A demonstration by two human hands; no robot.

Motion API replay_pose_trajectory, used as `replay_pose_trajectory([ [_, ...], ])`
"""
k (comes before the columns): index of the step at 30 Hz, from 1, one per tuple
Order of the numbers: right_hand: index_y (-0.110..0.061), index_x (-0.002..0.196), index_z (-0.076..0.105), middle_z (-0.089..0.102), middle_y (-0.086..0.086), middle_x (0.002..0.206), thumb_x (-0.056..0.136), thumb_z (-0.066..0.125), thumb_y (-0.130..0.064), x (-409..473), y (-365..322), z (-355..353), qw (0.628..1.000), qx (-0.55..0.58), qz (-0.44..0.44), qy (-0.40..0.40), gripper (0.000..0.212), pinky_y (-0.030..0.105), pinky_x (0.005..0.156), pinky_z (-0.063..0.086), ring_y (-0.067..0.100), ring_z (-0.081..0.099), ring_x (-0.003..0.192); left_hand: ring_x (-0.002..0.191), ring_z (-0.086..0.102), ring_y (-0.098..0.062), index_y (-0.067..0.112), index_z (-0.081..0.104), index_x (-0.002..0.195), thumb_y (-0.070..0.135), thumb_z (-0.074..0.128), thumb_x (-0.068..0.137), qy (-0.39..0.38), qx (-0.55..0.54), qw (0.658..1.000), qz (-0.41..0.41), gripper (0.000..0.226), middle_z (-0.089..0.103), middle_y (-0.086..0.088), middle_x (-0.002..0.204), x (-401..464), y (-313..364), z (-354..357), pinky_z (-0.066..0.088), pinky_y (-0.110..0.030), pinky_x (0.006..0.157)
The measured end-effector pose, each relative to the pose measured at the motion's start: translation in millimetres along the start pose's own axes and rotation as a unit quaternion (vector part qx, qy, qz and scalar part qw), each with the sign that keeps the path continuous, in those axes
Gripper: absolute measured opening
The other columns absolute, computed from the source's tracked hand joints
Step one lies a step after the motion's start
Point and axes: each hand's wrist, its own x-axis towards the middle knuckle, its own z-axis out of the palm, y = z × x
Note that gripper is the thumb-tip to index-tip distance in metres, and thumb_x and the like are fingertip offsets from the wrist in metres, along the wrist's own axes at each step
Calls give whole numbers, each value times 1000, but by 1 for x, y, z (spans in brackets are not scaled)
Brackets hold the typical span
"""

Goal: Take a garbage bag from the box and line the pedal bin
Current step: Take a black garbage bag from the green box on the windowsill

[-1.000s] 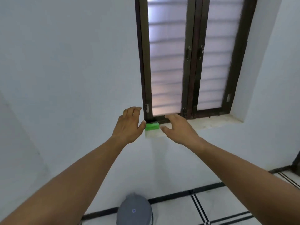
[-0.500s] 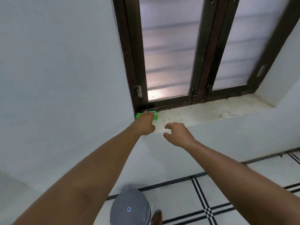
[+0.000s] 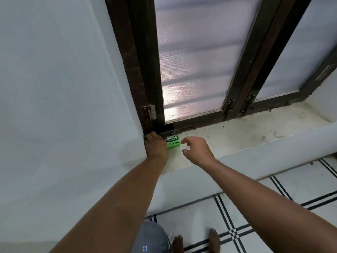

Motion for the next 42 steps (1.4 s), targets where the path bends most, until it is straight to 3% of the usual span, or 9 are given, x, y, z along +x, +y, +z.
replay_pose_trajectory([
  [7, -25, 136, 56, 61, -2, 133, 76, 78, -13, 34, 0, 4, 993, -43, -101, -43, 65, 34, 90, 54, 20, 59, 118, 107, 64, -32, 15, 52, 132, 24, 71, 91, 11, -229, 971, 72, 46, 57, -13, 129, -1, 3, -27, 54, -42, 86],
  [13, -41, 125, 52, 64, -8, 117, 72, 86, -23, 41, 25, -21, 989, 104, -102, -38, 66, 38, 85, 59, 14, 64, 107, 104, 68, -11, 21, 72, 119, 23, 97, 64, 7, -549, 835, 50, 60, 73, 6, 113, -4, -3, -56, 55, -30, 93],
  [18, -43, 123, 46, 59, -13, 121, 77, 81, -9, 37, 52, -45, 979, 157, -123, -38, 68, 38, 76, 62, 9, 67, 102, 102, 72, -19, 32, 71, 108, 3, 71, 91, 34, -712, 701, 40, 34, 74, 2, 119, -5, 14, -65, 62, -30, 78],
  [26, -42, 114, 49, 57, -16, 116, 72, 84, -23, 34, 76, -61, 980, 100, -173, -7, 59, 47, 71, 60, 16, 65, 93, 104, 61, -12, 28, 75, 96, 1, 59, 89, 77, -536, 836, 87, 33, 64, 3, 121, -4, 45, -83, 41, -2, 68],
  [30, -46, 117, 51, 56, -14, 116, 71, 85, -23, 36, 84, -68, 980, 95, -175, -13, 61, 47, 77, 59, 15, 64, 94, 114, 58, -13, 22, 67, 127, 6, 64, 91, 36, -527, 843, 103, 39, 59, 3, 133, -5, 47, -92, 43, -1, 65],
  [34, -52, 139, 44, 53, -16, 120, 73, 83, -22, 35, 82, -73, 978, 93, -188, -9, 83, 41, 84, 58, 13, 61, 101, 103, 65, -22, 26, 55, 137, 8, 62, 92, 32, -557, 827, 74, 49, 52, -1, 137, -8, 50, -98, 52, -18, 61],
  [37, -46, 142, 43, 54, -14, 120, 68, 85, -28, 35, 78, -73, 978, 105, -178, -3, 87, 43, 86, 57, 15, 60, 102, 116, 57, -17, 29, 62, 126, 13, 64, 94, 83, -510, 851, 99, 36, 46, 1, 134, -9, 52, -93, 47, -9, 80],
  [40, -43, 136, 48, 55, -16, 117, 59, 85, -36, 35, 76, -74, 979, 106, -172, 9, 86, 42, 82, 58, 13, 62, 97, 125, 50, -19, 32, 73, 113, 23, 59, 98, 57, -448, 883, 125, 22, 48, 6, 126, -6, 51, -94, 44, -34, 105],
  [42, -41, 132, 51, 57, -18, 116, 56, 87, -37, 34, 75, -76, 981, 96, -169, 10, 84, 42, 78, 58, 12, 62, 90, 131, 37, -21, 35, 72, 123, 32, 54, 101, -11, -395, 909, 134, 28, 47, 4, 131, -6, 52, -100, 35, -41, 114],
])
